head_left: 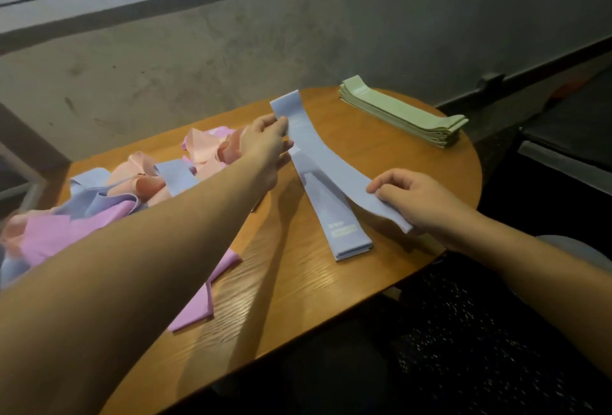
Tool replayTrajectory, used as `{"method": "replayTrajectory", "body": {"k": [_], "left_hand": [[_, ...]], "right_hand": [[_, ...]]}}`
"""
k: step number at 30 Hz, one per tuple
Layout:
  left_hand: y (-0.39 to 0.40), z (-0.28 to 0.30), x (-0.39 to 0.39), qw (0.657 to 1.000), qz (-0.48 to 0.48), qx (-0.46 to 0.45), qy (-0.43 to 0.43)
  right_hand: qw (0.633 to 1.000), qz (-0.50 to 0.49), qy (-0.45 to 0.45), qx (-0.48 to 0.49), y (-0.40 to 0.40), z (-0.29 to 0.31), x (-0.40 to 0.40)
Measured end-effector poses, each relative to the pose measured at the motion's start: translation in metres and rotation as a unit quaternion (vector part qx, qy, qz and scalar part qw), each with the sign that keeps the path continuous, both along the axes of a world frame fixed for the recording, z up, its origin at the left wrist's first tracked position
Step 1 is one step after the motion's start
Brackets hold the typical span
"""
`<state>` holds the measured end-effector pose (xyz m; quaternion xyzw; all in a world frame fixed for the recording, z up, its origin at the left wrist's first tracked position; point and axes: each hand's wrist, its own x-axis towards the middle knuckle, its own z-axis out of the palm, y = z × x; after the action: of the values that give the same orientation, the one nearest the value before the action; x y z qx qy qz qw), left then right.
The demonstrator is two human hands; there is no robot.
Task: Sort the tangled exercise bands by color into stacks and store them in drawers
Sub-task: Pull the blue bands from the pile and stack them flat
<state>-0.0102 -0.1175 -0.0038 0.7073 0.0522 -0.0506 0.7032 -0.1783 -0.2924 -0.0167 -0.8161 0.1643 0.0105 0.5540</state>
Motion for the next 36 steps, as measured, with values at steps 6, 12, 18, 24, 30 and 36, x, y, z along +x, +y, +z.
{"method": "replayTrajectory", "body": {"k": [6, 12, 18, 24, 30, 36], "left_hand": [[-0.004, -0.014, 0.019, 0.998, 0.01, 0.052, 0.017], [-0.006, -0.025, 0.038, 0.981, 0.007, 0.193, -0.009], [-0.012, -0.044, 0.056, 0.973, -0.005, 0.224, -0.053], [-0.008, -0.057, 0.064, 0.957, -0.025, 0.28, -0.075], [-0.005, -0.056, 0.069, 0.941, -0.044, 0.326, -0.082], [-0.002, -0.044, 0.057, 0.914, -0.075, 0.388, -0.094]], "right_hand": [[0.996, 0.018, -0.024, 0.085, 0.007, -0.005, 0.003], [0.982, 0.083, -0.013, 0.167, 0.01, -0.007, 0.013], [0.984, 0.127, 0.015, 0.125, 0.008, -0.012, 0.023], [0.983, 0.178, 0.033, 0.025, 0.003, -0.016, 0.026], [0.974, 0.203, -0.014, -0.103, 0.0, -0.026, 0.028], [0.962, 0.209, -0.018, -0.177, -0.002, -0.03, 0.025]]}}
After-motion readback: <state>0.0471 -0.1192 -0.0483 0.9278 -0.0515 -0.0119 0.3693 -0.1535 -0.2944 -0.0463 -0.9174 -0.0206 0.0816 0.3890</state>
